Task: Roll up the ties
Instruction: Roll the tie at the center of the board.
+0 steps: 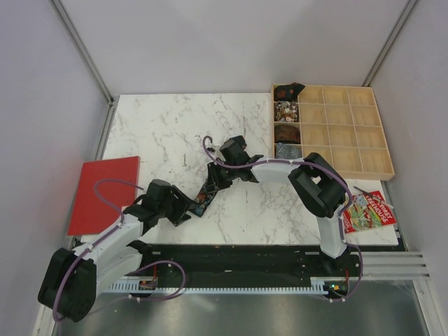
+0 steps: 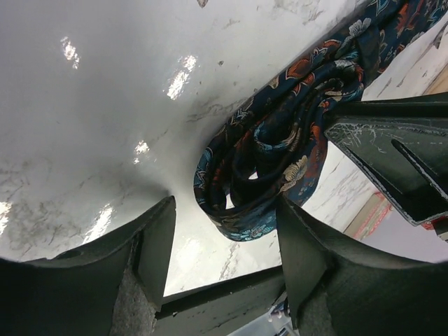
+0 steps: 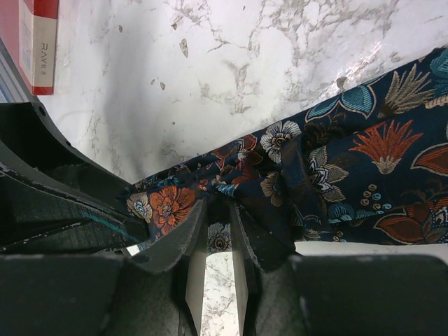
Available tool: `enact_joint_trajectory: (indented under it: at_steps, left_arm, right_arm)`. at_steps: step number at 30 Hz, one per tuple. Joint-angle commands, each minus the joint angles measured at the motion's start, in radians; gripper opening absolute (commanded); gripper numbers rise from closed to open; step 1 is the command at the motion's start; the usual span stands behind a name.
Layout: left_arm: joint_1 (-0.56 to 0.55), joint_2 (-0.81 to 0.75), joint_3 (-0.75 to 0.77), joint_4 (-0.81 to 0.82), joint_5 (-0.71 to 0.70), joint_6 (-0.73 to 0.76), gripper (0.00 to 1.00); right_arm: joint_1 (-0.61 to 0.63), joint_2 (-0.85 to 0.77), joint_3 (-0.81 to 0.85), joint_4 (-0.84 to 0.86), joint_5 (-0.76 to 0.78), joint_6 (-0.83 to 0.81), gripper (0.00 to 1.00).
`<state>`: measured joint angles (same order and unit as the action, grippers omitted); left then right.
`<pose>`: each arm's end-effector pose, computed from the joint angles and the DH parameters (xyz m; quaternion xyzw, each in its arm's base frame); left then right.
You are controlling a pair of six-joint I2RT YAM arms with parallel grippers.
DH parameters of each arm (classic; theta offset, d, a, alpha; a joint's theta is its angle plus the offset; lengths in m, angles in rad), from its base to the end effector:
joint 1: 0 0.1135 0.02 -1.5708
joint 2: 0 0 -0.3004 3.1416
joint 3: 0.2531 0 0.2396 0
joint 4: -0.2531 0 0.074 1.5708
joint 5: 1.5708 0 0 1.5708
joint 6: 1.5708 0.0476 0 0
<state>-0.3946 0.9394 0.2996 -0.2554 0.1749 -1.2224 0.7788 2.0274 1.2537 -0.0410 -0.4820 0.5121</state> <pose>0.1262 -0.0615 0.1713 -0.3515 0.8722 -0.2957 0.1684 0.2977 0.3248 0.1794 -0.2073 0.8828 0.3928 0.1529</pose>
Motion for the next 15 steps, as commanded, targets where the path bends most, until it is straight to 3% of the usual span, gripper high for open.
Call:
enact_joint_trajectory:
  at_steps: [1,5,10,15]
  left_arm:
    - [-0.044,-0.022,0.004,0.058,-0.09,-0.089,0.65]
    - [-0.085,-0.091,-0.016,0.047,-0.172,-0.132,0.66]
    - [-0.118,-0.137,-0.022,0.027,-0.233,-0.154,0.76]
    - [-0.136,-0.091,-0.04,0.045,-0.241,-0.189,0.75]
  right_arm:
    - [-0.009,0.016,-0.049,-0.011,0.025,-0.032,0.27]
    - [-0.012,0.016,-0.066,0.0,0.022,-0.034,0.27]
    - [-0.016,0.016,-0.083,0.009,0.022,-0.038,0.27]
    - [-0.019,0.021,-0.089,0.02,0.016,-0.037,0.27]
